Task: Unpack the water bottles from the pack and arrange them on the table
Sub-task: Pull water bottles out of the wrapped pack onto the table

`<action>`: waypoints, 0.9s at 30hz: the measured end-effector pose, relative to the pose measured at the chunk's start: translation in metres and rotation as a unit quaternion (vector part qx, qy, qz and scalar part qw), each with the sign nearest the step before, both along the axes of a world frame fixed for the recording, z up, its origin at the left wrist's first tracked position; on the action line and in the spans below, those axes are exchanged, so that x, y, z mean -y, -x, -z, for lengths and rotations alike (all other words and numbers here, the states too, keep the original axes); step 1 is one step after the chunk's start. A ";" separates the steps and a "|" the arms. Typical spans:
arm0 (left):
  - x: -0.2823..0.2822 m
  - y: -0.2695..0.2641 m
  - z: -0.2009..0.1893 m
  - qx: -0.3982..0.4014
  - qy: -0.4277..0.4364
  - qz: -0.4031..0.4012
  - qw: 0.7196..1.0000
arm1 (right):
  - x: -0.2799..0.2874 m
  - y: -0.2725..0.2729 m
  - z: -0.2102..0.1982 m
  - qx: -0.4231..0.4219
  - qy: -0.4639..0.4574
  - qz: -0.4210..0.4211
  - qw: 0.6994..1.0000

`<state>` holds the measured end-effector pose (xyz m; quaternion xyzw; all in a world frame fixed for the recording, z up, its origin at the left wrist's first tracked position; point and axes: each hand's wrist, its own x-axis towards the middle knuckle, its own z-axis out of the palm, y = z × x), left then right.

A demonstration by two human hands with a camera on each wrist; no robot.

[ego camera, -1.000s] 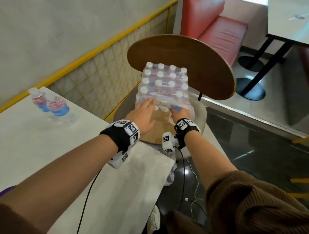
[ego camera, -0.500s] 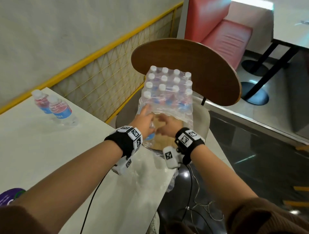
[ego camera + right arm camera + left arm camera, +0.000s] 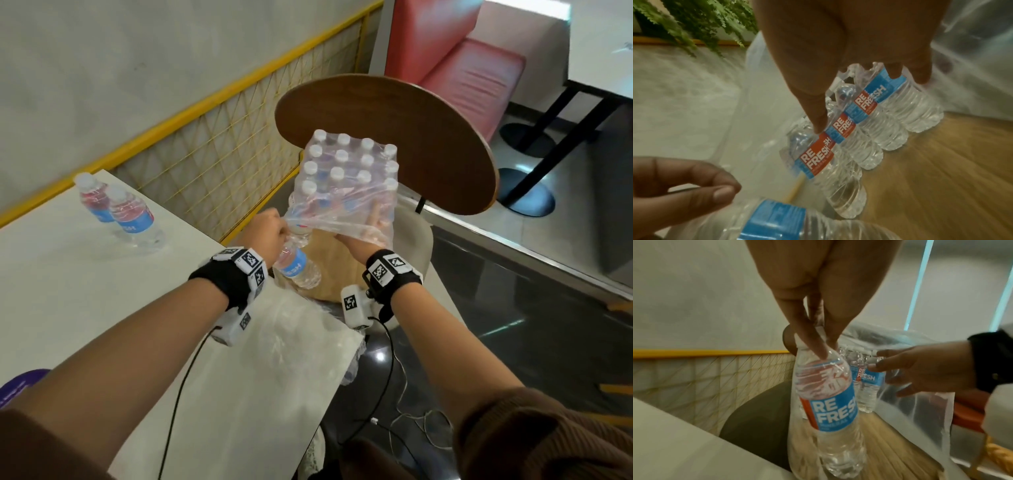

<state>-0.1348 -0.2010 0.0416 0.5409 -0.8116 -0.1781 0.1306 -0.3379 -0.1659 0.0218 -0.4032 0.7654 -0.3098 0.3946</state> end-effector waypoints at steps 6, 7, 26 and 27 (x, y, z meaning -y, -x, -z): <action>-0.012 -0.009 0.003 -0.097 -0.017 -0.031 0.995 | -0.017 -0.044 0.014 -0.113 -0.067 -0.216 0.968; -0.016 -0.010 0.003 -0.115 -0.025 -0.032 0.993 | -0.022 -0.059 0.023 -0.096 -0.048 -0.252 0.962; -0.037 0.006 0.017 -0.162 -0.261 -0.129 0.943 | 0.027 -0.048 -0.037 -0.205 -0.076 -0.265 0.939; -0.037 0.007 0.018 -0.151 -0.260 -0.129 0.945 | 0.033 -0.044 -0.038 -0.200 -0.062 -0.248 0.946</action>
